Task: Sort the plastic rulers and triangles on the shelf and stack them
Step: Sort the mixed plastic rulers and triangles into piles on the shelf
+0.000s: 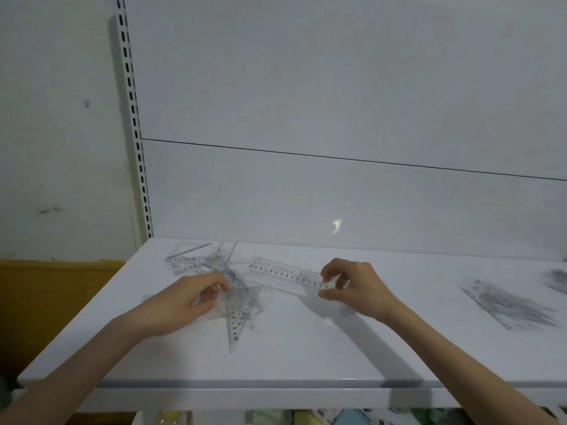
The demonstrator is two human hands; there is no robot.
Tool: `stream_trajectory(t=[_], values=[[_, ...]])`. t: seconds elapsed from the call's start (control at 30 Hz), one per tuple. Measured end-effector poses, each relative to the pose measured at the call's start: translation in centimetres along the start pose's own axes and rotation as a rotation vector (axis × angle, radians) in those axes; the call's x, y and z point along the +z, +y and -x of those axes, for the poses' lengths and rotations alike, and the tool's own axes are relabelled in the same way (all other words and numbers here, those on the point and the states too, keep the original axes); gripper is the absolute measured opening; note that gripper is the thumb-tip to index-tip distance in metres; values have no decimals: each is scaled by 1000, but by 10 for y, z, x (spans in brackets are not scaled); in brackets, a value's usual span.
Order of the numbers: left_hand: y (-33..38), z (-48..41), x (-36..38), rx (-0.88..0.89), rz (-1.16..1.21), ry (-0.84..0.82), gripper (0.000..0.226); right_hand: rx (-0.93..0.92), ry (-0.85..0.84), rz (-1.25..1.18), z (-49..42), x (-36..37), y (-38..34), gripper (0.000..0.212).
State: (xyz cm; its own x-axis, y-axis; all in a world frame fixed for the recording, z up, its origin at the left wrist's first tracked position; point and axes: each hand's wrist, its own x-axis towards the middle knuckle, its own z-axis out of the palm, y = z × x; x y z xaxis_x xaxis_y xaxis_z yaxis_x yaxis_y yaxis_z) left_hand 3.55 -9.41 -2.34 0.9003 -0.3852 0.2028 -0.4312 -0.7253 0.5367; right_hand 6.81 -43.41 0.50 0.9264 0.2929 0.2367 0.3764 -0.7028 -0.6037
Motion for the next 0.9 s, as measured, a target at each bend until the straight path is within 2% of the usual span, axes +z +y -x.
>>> stream_trajectory(t=[0.23, 0.37, 0.53, 0.63, 0.73, 0.9], values=[[32, -28, -3, 112, 54, 167, 45, 98, 146, -3, 19, -1, 17, 37], [72, -60, 21, 191, 184, 171, 24, 137, 194, 6, 45, -22, 40, 35], [142, -122, 67, 233, 272, 138, 19, 227, 291, 31, 82, -88, 92, 32], [183, -165, 108, 251, 259, 134, 44, 279, 313, 92, 109, -131, 135, 33], [232, -204, 155, 247, 279, 115, 39, 340, 355, 148, 135, -180, 189, 35], [319, -266, 235, 248, 256, -74, 56, 438, 426, 198, 184, -269, 293, 41]])
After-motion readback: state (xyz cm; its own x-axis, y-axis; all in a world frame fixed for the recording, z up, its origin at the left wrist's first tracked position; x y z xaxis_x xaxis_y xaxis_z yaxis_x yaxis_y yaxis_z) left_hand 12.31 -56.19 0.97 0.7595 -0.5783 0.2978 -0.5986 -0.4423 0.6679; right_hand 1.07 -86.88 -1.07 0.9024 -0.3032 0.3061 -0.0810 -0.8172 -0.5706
